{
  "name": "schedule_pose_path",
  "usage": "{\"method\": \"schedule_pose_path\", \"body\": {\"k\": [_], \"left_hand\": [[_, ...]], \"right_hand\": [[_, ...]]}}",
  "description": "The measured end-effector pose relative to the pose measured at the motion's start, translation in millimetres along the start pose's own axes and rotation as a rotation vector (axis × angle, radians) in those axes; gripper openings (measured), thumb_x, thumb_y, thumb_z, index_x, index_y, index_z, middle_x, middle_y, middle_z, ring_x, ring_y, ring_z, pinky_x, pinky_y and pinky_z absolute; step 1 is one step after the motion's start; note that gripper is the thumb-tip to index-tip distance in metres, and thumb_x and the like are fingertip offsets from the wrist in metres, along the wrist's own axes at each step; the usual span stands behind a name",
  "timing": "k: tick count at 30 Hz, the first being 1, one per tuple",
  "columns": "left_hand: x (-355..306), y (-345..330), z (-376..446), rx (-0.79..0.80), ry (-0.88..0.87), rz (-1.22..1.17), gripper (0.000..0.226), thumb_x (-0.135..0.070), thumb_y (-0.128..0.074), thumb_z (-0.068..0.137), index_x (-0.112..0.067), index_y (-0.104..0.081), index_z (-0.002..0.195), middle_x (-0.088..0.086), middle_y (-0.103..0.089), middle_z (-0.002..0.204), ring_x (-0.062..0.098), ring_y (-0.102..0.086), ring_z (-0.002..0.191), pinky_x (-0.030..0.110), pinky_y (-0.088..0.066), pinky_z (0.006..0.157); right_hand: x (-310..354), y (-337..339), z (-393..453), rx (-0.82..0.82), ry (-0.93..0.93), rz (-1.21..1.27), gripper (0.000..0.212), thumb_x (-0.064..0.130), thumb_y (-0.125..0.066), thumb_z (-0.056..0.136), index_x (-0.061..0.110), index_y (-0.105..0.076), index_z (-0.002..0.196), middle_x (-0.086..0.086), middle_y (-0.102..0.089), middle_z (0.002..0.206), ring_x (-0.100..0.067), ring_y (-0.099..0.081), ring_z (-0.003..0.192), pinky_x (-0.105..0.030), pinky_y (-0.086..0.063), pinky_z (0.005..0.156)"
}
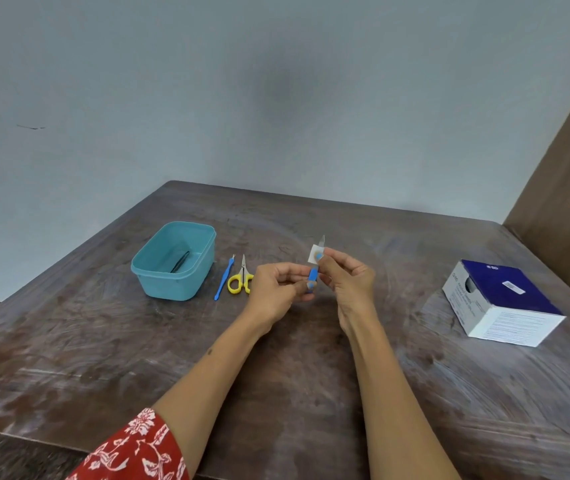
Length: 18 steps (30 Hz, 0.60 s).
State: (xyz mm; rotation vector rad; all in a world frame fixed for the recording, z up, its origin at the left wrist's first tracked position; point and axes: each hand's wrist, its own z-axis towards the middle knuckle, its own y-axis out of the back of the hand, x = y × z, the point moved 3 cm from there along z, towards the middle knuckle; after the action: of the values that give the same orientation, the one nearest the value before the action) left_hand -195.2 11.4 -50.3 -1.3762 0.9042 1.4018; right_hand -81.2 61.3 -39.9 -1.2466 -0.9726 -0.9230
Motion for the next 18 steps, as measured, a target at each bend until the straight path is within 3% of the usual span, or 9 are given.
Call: {"method": "schedule_pose_path", "body": {"k": [5, 12, 18], "left_hand": [[2.1, 0.2, -2.5, 0.003, 0.039, 0.003, 0.023, 0.01, -0.065, 0.077, -0.013, -0.07, 0.08, 0.007, -0.068, 0.072, 0.011, -0.068, 0.065, 0.025, -0.058, 0.062], [-1.9, 0.3, -4.9, -0.023, 0.026, -0.038, 0.021, 0.012, -0.064, 0.077, -0.008, -0.069, 0.081, 0.01, -0.066, 0.072, 0.012, -0.066, 0.064, 0.024, -0.058, 0.061], [-3.5, -3.1, -6.8, 0.013, 0.06, -0.088, 0.017, 0.014, -0.063, 0.077, 0.0, -0.067, 0.085, 0.01, -0.066, 0.071, 0.011, -0.067, 0.06, 0.025, -0.059, 0.061]], "right_hand": [[0.4, 3.7, -0.6, -0.008, 0.014, -0.052, 0.014, 0.002, -0.074, 0.075, 0.002, -0.072, 0.09, 0.005, -0.071, 0.064, -0.001, -0.065, 0.059, -0.013, -0.052, 0.058], [3.0, 0.5, -2.8, 0.022, 0.034, -0.013, 0.01, 0.005, -0.077, 0.074, 0.011, -0.073, 0.081, 0.006, -0.072, 0.065, -0.002, -0.065, 0.062, -0.014, -0.051, 0.058], [8.6, 2.3, -2.2, -0.002, 0.076, 0.078, 0.018, 0.0, -0.076, 0.072, 0.014, -0.073, 0.082, 0.003, -0.075, 0.074, -0.007, -0.07, 0.074, -0.017, -0.056, 0.07]]}}
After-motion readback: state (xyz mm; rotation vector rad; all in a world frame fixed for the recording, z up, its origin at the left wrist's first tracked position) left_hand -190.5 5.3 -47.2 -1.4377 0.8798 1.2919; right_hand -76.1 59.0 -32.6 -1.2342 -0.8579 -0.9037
